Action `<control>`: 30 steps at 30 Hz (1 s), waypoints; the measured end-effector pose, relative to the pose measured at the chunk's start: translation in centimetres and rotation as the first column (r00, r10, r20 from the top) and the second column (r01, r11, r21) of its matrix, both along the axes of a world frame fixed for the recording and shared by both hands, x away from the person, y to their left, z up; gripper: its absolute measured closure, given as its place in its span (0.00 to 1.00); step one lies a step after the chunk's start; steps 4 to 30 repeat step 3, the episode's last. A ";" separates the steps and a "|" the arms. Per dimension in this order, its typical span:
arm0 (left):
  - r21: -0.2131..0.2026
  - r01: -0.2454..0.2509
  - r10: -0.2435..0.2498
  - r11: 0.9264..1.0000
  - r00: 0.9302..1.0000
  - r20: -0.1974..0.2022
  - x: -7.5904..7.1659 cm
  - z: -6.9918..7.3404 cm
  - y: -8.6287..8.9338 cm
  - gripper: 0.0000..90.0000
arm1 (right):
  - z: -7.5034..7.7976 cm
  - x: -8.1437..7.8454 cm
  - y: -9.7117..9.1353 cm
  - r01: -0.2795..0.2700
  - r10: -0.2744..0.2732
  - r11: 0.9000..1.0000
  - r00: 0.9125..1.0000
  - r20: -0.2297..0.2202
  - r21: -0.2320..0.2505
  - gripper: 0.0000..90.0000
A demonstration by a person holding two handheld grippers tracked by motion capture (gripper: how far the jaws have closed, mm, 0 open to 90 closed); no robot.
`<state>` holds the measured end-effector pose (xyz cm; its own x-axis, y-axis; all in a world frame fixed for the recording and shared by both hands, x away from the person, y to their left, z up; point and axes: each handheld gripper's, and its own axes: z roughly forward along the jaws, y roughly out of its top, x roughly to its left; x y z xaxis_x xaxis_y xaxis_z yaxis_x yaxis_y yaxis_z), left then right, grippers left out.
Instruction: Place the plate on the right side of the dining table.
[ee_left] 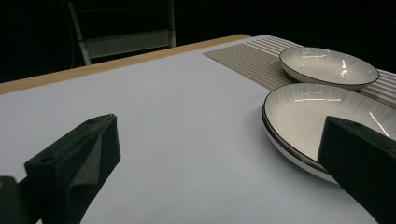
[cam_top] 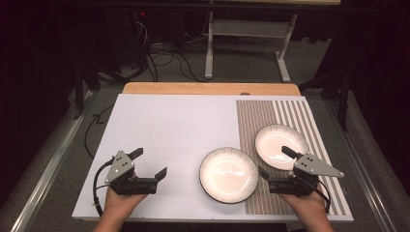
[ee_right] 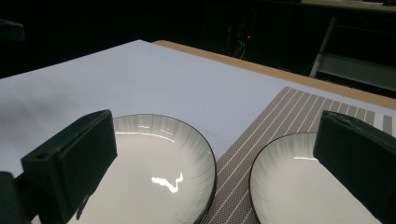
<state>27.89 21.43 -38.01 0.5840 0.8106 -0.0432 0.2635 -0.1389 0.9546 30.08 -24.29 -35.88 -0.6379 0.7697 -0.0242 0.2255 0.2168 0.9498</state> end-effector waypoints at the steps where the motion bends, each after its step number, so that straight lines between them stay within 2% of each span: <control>1: -0.002 -0.001 0.001 1.000 1.000 0.000 0.0 0.0 0.0 0.00 | 0.0 0.0 0.0 -0.003 0.003 1.000 1.000 0.002 -0.006 0.01; 30: -0.010 -0.004 0.004 1.000 1.000 -0.001 -0.1 0.0 0.1 0.00 | -0.1 0.1 0.0 0.000 0.000 1.000 1.000 -0.005 -0.005 0.01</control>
